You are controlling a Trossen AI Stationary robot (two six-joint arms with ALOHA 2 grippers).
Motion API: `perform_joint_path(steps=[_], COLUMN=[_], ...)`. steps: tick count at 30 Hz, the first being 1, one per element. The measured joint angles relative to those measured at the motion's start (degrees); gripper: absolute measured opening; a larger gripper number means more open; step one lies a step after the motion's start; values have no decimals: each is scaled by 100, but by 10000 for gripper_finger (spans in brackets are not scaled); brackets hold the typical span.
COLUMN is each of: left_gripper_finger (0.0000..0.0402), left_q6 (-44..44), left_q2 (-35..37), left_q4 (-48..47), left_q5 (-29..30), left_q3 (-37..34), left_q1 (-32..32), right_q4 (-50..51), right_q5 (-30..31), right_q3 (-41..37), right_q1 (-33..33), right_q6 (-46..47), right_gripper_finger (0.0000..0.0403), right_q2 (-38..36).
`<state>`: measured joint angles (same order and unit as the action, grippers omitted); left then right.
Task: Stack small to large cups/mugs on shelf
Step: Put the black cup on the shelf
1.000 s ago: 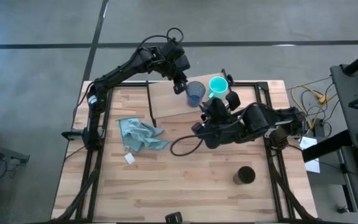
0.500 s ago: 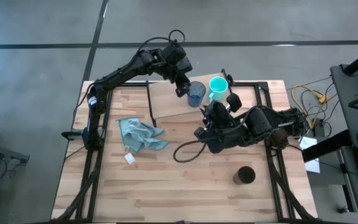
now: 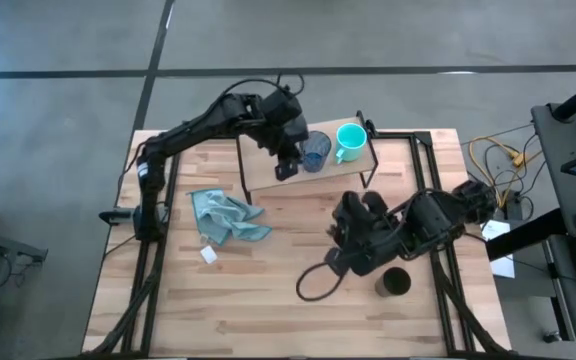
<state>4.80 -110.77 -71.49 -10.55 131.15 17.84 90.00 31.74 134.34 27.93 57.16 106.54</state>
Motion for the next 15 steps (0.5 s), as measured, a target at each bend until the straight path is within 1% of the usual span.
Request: perform_joint_path(steps=[3, 9, 15], left_gripper_finger=[68, 68, 68], left_q6=[0, -1, 0], left_q2=[116, 515, 956], left_q4=[-337, -748, -769], left_q5=[4, 2, 23], left_q3=[-9, -19, -24], left_q1=[-188, -519, -629], right_q4=[-7, 1, 5], right_q5=[-679, -2166, -2978], right_q3=[-251, -1314, -2351], right_q1=[133, 347, 558], right_q6=[342, 1224, 2433], right_gripper_finger=[56, 56, 56], right_q2=[0, 0, 11])
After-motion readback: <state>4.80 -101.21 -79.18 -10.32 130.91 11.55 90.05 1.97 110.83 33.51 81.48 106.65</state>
